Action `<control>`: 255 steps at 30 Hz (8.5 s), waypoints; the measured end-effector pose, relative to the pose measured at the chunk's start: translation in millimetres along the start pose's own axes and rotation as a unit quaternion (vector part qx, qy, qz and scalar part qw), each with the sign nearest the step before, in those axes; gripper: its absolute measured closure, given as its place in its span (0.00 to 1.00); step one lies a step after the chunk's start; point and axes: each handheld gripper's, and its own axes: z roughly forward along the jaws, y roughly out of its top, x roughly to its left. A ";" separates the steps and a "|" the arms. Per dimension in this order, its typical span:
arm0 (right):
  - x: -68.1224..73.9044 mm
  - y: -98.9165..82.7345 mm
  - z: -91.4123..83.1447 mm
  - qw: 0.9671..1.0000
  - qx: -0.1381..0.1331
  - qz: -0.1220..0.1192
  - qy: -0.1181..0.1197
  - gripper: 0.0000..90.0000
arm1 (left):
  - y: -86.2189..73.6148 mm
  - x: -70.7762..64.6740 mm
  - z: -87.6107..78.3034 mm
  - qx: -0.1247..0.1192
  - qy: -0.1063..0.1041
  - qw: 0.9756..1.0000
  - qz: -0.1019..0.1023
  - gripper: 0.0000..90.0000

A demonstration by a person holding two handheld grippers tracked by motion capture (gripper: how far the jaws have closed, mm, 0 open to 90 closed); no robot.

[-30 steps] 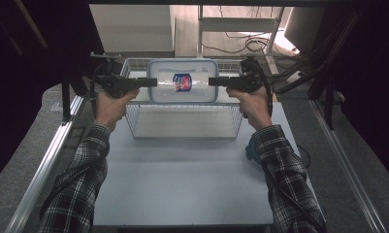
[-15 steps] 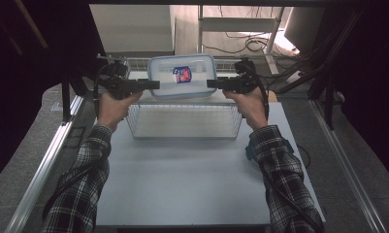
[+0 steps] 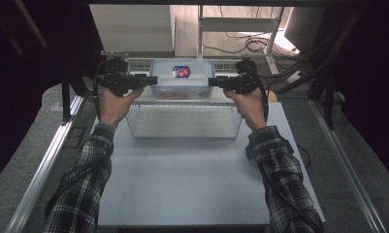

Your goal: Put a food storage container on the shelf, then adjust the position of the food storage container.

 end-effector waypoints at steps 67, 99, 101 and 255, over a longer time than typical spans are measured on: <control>42.3 -102.3 -49.2 0.988 0.018 -0.150 -0.020 0.03 | -140.9 -53.1 -37.9 0.027 -0.032 0.995 0.087 0.12; 50.5 -187.7 -64.2 0.986 0.027 -0.162 -0.033 0.02 | -229.7 -60.4 -42.5 0.045 -0.002 0.994 0.101 0.08; 52.5 -191.6 -64.9 0.985 0.023 -0.168 -0.037 0.02 | -234.3 -60.4 -43.1 0.044 -0.001 0.994 0.104 0.08; 45.3 -233.3 -14.1 0.985 0.120 -0.123 -0.031 0.98 | -285.7 -40.8 -23.8 0.084 -0.007 0.995 0.056 0.06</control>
